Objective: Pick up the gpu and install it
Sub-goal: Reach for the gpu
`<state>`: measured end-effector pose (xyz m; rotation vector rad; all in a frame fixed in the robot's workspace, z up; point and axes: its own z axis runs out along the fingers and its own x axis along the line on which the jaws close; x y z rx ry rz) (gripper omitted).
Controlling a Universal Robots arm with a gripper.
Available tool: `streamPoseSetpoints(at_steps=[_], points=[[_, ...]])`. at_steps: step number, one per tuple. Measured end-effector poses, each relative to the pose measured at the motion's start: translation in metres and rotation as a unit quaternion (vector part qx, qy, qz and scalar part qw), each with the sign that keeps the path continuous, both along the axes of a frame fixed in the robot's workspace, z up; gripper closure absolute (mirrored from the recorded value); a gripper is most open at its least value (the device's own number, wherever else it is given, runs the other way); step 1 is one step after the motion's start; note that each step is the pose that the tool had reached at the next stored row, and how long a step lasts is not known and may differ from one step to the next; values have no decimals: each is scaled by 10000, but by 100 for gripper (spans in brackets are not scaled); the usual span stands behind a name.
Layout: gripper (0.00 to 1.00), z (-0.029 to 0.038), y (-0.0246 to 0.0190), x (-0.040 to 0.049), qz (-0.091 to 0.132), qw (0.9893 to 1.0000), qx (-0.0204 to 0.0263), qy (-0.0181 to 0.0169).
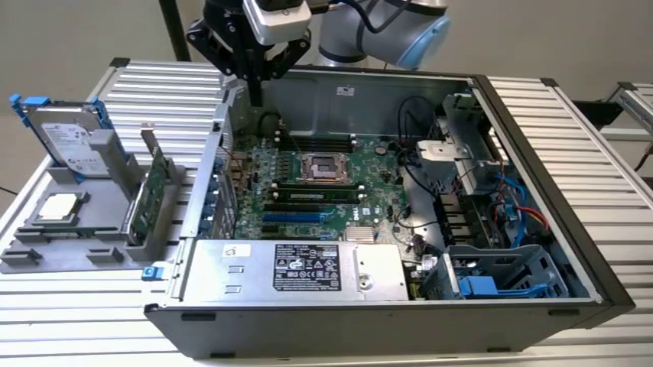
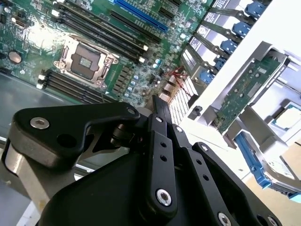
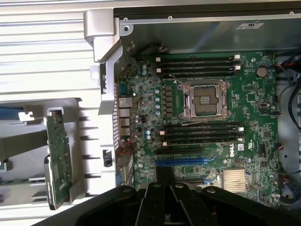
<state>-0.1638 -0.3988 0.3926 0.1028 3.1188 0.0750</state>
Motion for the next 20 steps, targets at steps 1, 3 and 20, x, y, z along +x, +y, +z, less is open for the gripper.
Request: streamPoseSetpoints(at_steps=[1, 3, 20], points=[[100, 0, 0, -6, 0, 10000, 0, 0], [100, 0, 0, -18, 0, 10000, 0, 0], [100, 0, 0, -134, 2, 10000, 0, 0]])
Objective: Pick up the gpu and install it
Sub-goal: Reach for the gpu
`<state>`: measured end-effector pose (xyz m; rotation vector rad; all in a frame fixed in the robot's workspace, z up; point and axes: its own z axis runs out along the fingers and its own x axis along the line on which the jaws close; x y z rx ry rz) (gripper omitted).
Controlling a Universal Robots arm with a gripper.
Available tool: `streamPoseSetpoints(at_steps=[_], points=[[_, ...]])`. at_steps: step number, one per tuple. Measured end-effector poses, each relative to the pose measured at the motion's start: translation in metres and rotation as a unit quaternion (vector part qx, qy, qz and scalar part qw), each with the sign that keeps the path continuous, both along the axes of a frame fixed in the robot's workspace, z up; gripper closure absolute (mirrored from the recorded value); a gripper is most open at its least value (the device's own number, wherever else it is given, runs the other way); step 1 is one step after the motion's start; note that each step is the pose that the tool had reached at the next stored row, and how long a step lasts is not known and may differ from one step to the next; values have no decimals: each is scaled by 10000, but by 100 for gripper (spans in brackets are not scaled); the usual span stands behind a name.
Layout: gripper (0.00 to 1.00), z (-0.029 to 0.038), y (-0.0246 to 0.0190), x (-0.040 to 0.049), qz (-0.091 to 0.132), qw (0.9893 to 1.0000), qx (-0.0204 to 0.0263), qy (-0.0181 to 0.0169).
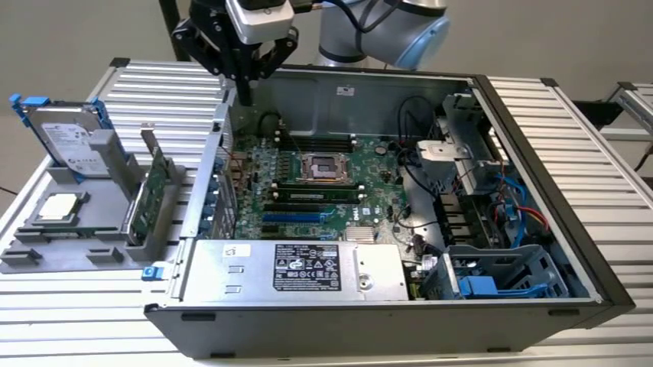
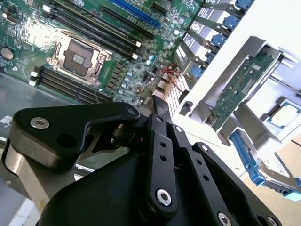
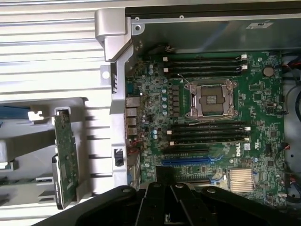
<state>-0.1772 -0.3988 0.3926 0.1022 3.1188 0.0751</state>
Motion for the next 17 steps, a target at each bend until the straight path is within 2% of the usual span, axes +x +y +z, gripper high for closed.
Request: streamPoseSetpoints(at_steps=[17], points=[[100, 0, 0, -140, 0, 10000, 0, 0]])
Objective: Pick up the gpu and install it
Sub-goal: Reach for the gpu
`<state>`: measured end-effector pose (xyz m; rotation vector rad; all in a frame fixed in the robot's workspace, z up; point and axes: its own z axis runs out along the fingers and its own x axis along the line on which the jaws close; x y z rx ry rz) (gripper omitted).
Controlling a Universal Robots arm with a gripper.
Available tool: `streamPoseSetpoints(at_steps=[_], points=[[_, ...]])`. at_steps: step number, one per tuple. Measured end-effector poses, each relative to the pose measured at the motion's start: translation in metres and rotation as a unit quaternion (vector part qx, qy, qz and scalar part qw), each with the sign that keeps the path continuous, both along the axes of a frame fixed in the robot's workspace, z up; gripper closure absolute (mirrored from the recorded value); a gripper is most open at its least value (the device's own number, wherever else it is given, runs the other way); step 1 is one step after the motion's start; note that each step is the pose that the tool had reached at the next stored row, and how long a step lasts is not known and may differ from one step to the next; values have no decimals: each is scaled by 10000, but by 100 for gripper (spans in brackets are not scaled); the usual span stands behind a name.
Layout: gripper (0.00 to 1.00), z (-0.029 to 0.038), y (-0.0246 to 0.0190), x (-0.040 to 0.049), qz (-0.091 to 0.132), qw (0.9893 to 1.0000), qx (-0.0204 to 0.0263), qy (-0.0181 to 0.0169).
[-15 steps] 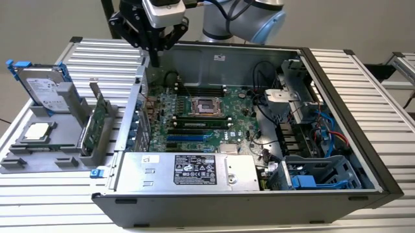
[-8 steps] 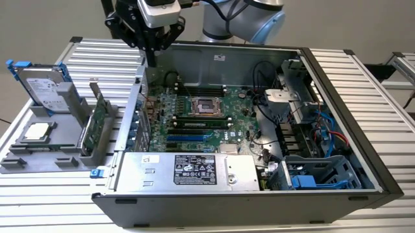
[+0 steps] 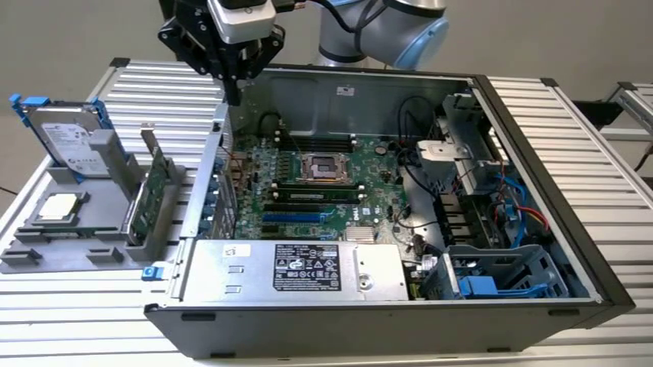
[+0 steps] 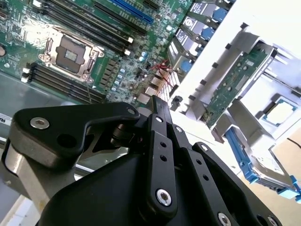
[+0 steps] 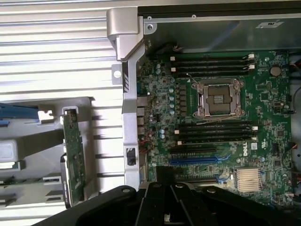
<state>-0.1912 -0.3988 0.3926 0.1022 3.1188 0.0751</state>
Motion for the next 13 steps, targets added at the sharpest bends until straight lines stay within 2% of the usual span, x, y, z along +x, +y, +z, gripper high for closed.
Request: streamPoseSetpoints(at_steps=[13], points=[[100, 0, 0, -109, 0, 10000, 0, 0]])
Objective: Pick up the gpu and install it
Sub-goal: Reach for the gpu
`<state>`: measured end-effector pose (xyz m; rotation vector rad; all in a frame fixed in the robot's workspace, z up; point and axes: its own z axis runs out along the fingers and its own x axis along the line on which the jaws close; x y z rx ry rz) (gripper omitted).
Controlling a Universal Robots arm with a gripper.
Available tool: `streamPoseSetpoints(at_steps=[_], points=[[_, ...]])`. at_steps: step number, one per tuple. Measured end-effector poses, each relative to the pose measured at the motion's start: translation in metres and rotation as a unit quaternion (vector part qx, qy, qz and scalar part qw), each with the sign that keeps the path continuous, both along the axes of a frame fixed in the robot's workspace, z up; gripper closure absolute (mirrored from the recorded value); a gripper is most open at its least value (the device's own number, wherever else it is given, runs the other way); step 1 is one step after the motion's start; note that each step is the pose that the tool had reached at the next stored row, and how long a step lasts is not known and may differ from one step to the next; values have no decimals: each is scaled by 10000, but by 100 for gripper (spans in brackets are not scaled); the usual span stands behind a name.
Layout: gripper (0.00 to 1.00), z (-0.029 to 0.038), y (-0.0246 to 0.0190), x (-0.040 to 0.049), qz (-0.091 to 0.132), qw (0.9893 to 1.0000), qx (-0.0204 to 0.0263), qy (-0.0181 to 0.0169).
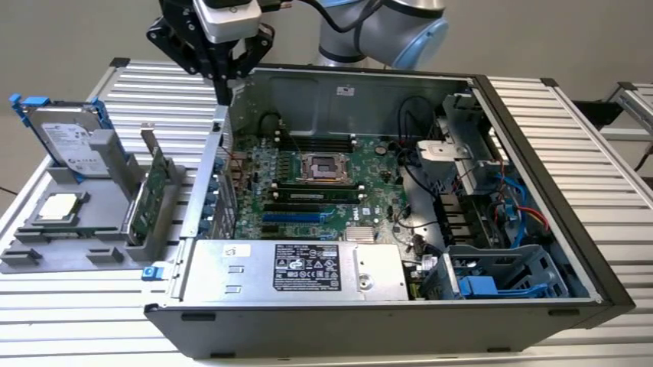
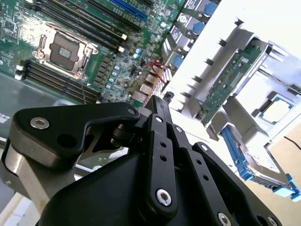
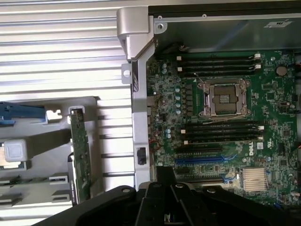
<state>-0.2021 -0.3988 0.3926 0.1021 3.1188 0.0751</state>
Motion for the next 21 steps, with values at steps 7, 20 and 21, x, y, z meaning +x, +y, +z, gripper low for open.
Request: streamPoseSetpoints(at_steps=[7, 20, 21], points=[[100, 0, 0, -84, 1, 10000, 0, 0], [100, 0, -14, -190, 29, 10000, 0, 0], [100, 0, -17, -197, 31, 10000, 0, 0]])
